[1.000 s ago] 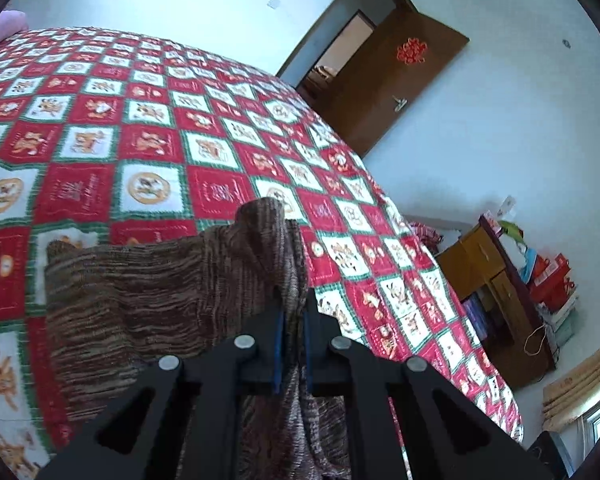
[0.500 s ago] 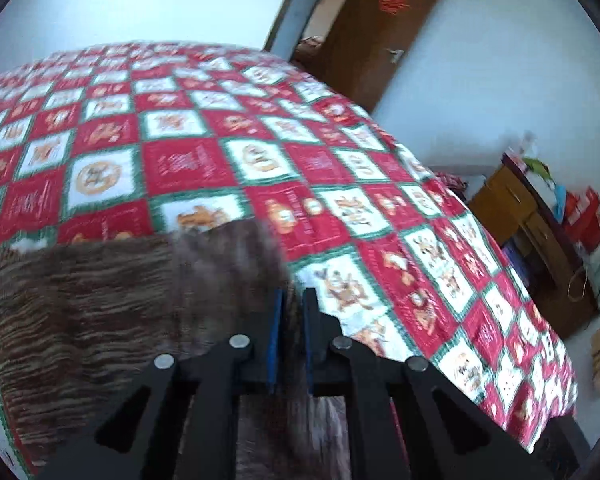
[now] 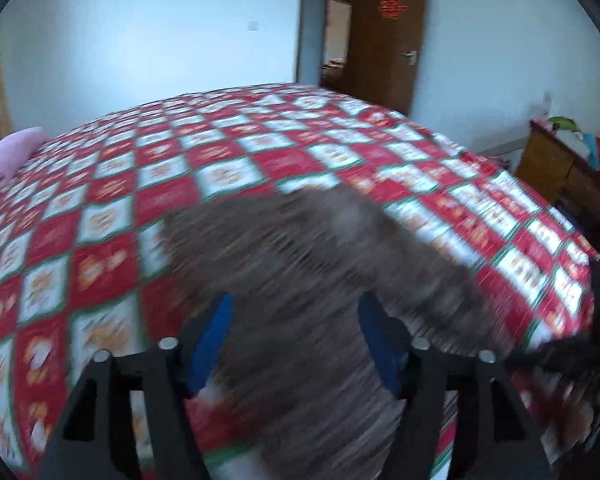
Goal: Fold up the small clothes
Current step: 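Fold the lifted sweater end over the stack and open both tools, then press the folded brown sweater flat with both open tools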
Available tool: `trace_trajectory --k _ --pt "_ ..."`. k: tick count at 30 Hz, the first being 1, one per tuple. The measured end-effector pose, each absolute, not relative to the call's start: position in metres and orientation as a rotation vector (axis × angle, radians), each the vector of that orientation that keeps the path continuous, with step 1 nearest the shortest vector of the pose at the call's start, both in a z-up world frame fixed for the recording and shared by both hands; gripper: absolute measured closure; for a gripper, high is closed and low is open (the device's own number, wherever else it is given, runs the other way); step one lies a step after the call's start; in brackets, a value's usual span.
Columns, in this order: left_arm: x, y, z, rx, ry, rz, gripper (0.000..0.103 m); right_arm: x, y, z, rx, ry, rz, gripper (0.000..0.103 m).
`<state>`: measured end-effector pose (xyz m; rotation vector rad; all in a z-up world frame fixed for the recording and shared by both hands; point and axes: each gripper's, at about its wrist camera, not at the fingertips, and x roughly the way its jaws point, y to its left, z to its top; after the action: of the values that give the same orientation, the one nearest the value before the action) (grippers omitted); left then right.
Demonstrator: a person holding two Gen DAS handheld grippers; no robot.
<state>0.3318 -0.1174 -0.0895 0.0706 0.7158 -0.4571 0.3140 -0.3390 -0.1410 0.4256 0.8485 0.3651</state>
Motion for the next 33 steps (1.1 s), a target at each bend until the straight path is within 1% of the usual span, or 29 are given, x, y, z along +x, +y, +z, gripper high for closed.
trace_trajectory --k 2,3,4,5,6,7,8,9,10,13,16,20,22,25,26,27,28,30,33 --pt "0.319 -0.101 -0.104 0.052 0.736 -0.448 0.029 0.310 -0.341 -0.137 0.395 0.814 0.328 0.093" --pt "0.316 -0.099 -0.110 0.054 0.748 -0.441 0.029 0.308 -0.344 -0.136 0.401 0.797 0.315 0.073" --pt "0.312 -0.098 -0.119 0.067 0.771 -0.430 0.029 0.309 -0.347 -0.137 0.412 0.790 0.310 0.048" --pt "0.308 -0.099 -0.128 0.095 0.799 -0.415 0.029 0.306 -0.350 -0.138 0.434 0.774 0.297 0.042" --pt "0.306 -0.101 -0.135 0.116 0.821 -0.408 0.029 0.304 -0.354 -0.137 0.456 0.749 0.279 0.042" --pt "0.303 -0.101 -0.135 0.119 0.820 -0.406 0.028 0.305 -0.356 -0.137 0.457 0.744 0.272 0.042" --pt "0.303 -0.100 -0.134 0.127 0.824 -0.391 0.019 0.304 -0.357 -0.136 0.451 0.735 0.263 0.042" --pt "0.304 -0.100 -0.135 0.139 0.840 -0.361 0.014 0.302 -0.357 -0.134 0.436 0.717 0.246 0.042" --pt "0.304 -0.100 -0.137 0.137 0.843 -0.351 0.012 0.302 -0.356 -0.132 0.429 0.711 0.238 0.042" --pt "0.308 -0.088 -0.135 0.062 0.854 -0.388 0.013 0.305 -0.354 -0.121 0.406 0.706 0.219 0.042" --pt "0.312 -0.077 -0.122 -0.013 0.812 -0.425 0.013 0.322 -0.349 -0.109 0.380 0.717 0.238 0.042" --pt "0.326 -0.072 -0.107 -0.068 0.766 -0.385 0.004 0.371 -0.340 -0.095 0.402 0.756 0.295 0.042" --pt "0.337 -0.076 -0.111 -0.053 0.771 -0.357 0.004 0.401 -0.334 -0.094 0.424 0.788 0.320 0.042" --pt "0.346 -0.080 -0.128 -0.068 0.810 -0.352 0.004 0.444 -0.329 -0.108 0.498 0.878 0.346 0.042" --pt "0.344 -0.080 -0.138 -0.078 0.823 -0.352 0.004 0.452 -0.327 -0.114 0.510 0.897 0.334 0.044" --pt "0.345 -0.082 -0.143 -0.078 0.839 -0.357 0.004 0.459 -0.325 -0.120 0.514 0.920 0.344 0.064" --pt "0.344 -0.082 -0.144 -0.080 0.846 -0.369 0.004 0.462 -0.321 -0.123 0.503 0.941 0.354 0.092" --pt "0.341 -0.079 -0.141 -0.101 0.830 -0.389 0.002 0.461 -0.314 -0.122 0.405 0.931 0.310 0.095" --pt "0.342 -0.078 -0.144 -0.125 0.850 -0.409 0.000 0.452 -0.318 -0.103 0.358 0.834 0.287 0.097"
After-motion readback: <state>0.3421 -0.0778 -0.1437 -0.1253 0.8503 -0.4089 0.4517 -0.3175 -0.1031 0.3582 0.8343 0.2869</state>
